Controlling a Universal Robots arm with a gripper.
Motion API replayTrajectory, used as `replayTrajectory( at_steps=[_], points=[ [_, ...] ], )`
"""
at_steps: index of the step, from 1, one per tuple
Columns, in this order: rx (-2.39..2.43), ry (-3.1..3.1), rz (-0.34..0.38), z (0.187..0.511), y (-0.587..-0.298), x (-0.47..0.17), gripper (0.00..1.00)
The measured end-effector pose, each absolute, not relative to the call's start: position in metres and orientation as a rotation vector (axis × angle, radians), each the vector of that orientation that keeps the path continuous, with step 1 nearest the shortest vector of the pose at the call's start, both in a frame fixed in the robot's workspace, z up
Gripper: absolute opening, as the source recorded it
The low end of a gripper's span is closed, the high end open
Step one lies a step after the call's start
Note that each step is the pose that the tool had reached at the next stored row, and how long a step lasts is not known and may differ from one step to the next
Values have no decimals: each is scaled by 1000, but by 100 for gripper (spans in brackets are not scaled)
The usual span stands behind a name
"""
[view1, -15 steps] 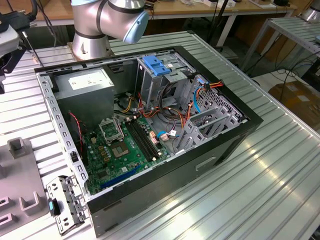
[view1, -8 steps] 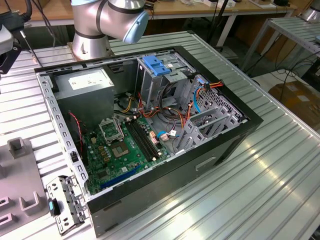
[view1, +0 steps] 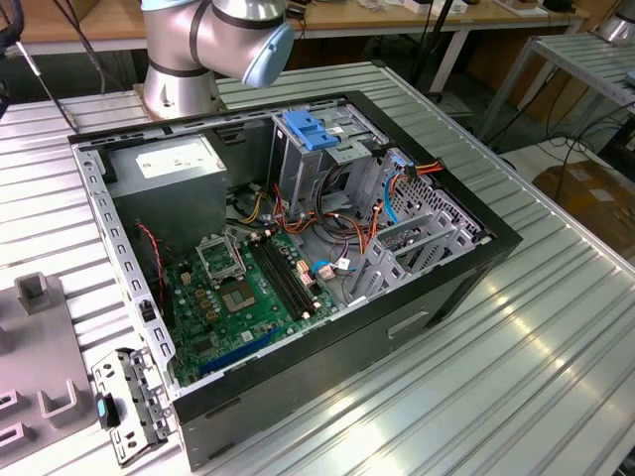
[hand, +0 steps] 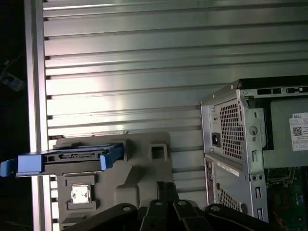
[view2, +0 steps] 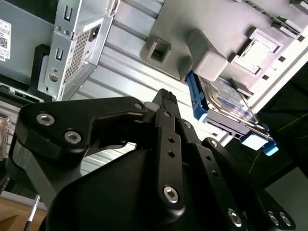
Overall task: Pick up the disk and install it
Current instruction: 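Reach for the disk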
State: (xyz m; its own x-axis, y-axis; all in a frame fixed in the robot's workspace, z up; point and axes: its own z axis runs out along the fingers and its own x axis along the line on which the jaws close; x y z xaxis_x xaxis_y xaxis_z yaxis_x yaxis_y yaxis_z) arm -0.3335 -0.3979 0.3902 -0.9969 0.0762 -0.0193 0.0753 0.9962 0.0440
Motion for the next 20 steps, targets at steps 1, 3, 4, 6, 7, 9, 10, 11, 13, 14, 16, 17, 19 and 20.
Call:
replayTrajectory(
  at_steps=[1, 3, 4, 6, 7, 9, 10, 11, 13, 14, 16, 17, 19, 20],
  points=[
    [118, 3118, 67, 390, -397, -338, 11],
    [118, 3118, 67, 388, -394, -349, 11],
    [118, 3118, 67, 387, -393, -353, 11],
    [119, 3119, 67, 384, -389, -363, 11],
    [118, 3119, 67, 383, -388, -366, 11],
    [119, 3122, 67, 380, -384, -378, 11],
    [119, 3124, 67, 379, -382, -383, 11],
    [119, 3126, 67, 378, -381, -388, 11],
    [119, 3129, 67, 376, -380, -396, 11],
    [119, 3130, 67, 375, -380, -400, 11],
    [120, 3137, 67, 373, -379, -408, 11],
    [120, 3141, 67, 372, -379, -412, 11],
    [121, 3149, 66, 370, -379, -421, 11],
    [121, 3151, 66, 370, -379, -425, 11]
  ],
)
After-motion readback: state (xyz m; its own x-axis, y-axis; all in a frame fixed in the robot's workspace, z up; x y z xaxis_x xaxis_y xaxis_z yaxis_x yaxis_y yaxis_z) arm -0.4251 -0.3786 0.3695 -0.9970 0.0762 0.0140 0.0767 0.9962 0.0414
